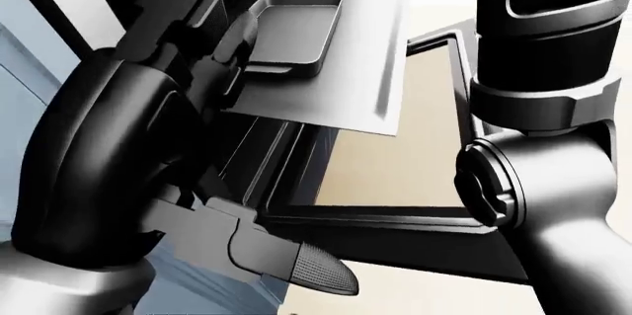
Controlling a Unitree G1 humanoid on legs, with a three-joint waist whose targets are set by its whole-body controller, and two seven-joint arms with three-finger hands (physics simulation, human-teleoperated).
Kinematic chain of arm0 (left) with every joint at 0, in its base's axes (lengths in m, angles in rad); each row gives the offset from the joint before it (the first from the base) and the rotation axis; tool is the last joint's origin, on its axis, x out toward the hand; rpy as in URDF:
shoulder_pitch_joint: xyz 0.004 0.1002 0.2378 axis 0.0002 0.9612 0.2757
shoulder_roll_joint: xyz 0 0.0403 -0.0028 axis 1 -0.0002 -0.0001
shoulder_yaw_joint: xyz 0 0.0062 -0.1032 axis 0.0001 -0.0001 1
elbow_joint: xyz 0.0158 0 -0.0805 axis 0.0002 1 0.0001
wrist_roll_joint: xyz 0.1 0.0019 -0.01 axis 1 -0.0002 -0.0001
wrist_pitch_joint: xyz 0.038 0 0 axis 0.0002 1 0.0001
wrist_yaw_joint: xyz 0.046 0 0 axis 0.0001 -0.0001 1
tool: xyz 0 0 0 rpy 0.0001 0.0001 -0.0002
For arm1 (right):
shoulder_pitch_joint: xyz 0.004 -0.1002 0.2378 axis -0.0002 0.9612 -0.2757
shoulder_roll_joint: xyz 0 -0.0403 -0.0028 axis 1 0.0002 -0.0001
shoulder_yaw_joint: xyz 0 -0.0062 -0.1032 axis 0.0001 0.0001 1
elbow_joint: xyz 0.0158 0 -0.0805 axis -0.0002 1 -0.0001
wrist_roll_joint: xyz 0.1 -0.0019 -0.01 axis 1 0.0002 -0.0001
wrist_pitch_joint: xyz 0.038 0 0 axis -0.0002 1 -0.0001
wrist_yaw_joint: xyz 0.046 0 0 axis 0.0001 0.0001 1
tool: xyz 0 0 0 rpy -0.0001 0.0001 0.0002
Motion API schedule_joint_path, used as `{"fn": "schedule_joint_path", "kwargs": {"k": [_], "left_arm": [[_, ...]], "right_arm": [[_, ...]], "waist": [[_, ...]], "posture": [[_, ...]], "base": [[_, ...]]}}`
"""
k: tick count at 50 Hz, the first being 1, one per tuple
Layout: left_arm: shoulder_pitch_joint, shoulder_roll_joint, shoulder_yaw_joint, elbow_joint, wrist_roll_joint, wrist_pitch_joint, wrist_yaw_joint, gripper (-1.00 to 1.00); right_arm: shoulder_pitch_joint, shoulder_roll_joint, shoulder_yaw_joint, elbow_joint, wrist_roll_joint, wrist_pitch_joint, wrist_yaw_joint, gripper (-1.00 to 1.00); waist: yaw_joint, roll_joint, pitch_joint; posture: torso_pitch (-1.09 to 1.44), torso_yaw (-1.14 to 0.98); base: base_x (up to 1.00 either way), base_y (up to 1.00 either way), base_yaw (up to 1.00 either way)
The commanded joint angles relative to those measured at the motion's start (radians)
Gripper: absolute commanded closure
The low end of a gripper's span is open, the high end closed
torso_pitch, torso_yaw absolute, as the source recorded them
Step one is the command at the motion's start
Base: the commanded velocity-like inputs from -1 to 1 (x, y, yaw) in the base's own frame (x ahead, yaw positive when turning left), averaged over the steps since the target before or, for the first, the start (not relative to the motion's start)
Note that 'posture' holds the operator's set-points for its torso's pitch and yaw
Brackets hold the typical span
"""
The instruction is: Place the broccoli on the top rack of the oven.
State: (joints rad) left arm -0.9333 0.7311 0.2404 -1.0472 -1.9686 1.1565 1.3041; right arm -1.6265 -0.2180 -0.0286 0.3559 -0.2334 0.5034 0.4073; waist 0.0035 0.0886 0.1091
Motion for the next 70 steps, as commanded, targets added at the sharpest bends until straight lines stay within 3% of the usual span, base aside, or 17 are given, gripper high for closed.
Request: {"fn": "schedule_joint_path", "kwargs": {"k": [1, 5, 8, 11, 13, 14, 17, 19, 20, 22, 35, 57, 70], "left_arm": [[-0.005, 0.02, 0.028, 0.0, 0.014, -0.016, 0.011, -1.0], [-0.005, 0.012, 0.028, 0.0, 0.014, -0.01, 0.016, -1.0], [-0.004, 0.015, 0.03, 0.0, 0.011, -0.001, 0.016, -1.0], [-0.005, 0.016, 0.034, 0.0, 0.002, 0.0, 0.022, -1.0], [-0.007, 0.019, 0.034, 0.0, 0.001, -0.003, 0.021, -1.0], [-0.008, 0.02, 0.034, 0.0, 0.002, -0.005, 0.019, -1.0], [-0.003, 0.029, 0.036, 0.0, 0.007, -0.014, 0.013, -1.0], [-0.002, 0.036, 0.035, 0.0, 0.014, -0.013, 0.003, -1.0], [-0.001, 0.036, 0.034, 0.0, 0.016, -0.016, 0.001, -1.0], [0.001, 0.037, 0.031, 0.0, 0.024, -0.018, -0.005, -1.0], [0.006, 0.036, 0.025, 0.0, 0.036, -0.02, -0.012, -1.0], [0.012, -0.006, 0.028, 0.0, 0.026, 0.018, 0.018, -1.0], [0.006, 0.002, 0.036, 0.0, 0.014, 0.018, 0.017, -1.0]], "right_arm": [[-0.034, -0.011, -0.015, -0.028, -0.004, -0.014, -0.01, 1.0], [-0.029, -0.012, -0.014, -0.035, -0.007, -0.009, -0.008, 1.0], [-0.029, -0.011, -0.015, -0.035, -0.007, -0.009, -0.008, 1.0], [-0.029, -0.01, -0.015, -0.041, -0.007, -0.005, -0.007, 1.0], [-0.031, -0.01, -0.016, -0.039, -0.007, -0.005, -0.007, 1.0], [-0.032, -0.01, -0.014, -0.038, -0.007, -0.005, -0.007, 1.0], [-0.031, -0.008, -0.012, -0.032, -0.009, -0.011, -0.008, 1.0], [-0.034, -0.006, -0.013, -0.033, -0.008, -0.009, -0.006, 1.0], [-0.035, -0.005, -0.013, -0.033, -0.008, -0.007, -0.007, 1.0], [-0.034, -0.006, -0.012, -0.032, -0.009, -0.009, -0.007, 1.0], [-0.025, -0.005, -0.012, -0.043, -0.011, -0.007, -0.002, 1.0], [-0.003, -0.004, -0.01, -0.074, -0.02, 0.006, 0.006, 1.0], [0.011, -0.005, -0.007, -0.057, -0.04, 0.008, 0.007, 1.0]], "waist": [[0.009, -0.011, -0.023], [0.023, 0.019, -0.021], [0.036, 0.02, -0.021], [0.045, -0.011, -0.023], [0.053, -0.054, -0.03], [0.057, -0.053, -0.021], [0.068, -0.041, -0.033], [0.065, -0.017, -0.05], [0.065, -0.015, -0.049], [0.074, -0.014, -0.041], [0.129, -0.019, -0.052], [0.299, -0.018, -0.077], [0.375, -0.012, -0.085]], "posture": [[0.0, 0.09], [0.0, 0.11], [0.0, 0.12], [0.0, 0.14], [0.0, 0.15], [0.0, 0.15], [0.0, 0.17], [0.0, 0.18], [0.0, 0.18], [0.0, 0.19], [0.0, 0.26], [0.0, 0.37], [0.0, 0.43]], "base": [[0.0, 0.0, 0.0], [0.0, 0.0, 0.0], [0.0, 0.0, 0.0], [0.0, 0.0, 0.0], [0.0, 0.0, 0.0], [0.0, 0.0, 0.0], [0.0, 0.0, 0.0], [0.0, 0.0, 0.0], [0.0, 0.0, 0.0], [0.0, 0.0, 0.0], [0.0, 0.0, 0.0], [0.0, 0.0, 0.0], [0.0, 0.0, 0.0]]}}
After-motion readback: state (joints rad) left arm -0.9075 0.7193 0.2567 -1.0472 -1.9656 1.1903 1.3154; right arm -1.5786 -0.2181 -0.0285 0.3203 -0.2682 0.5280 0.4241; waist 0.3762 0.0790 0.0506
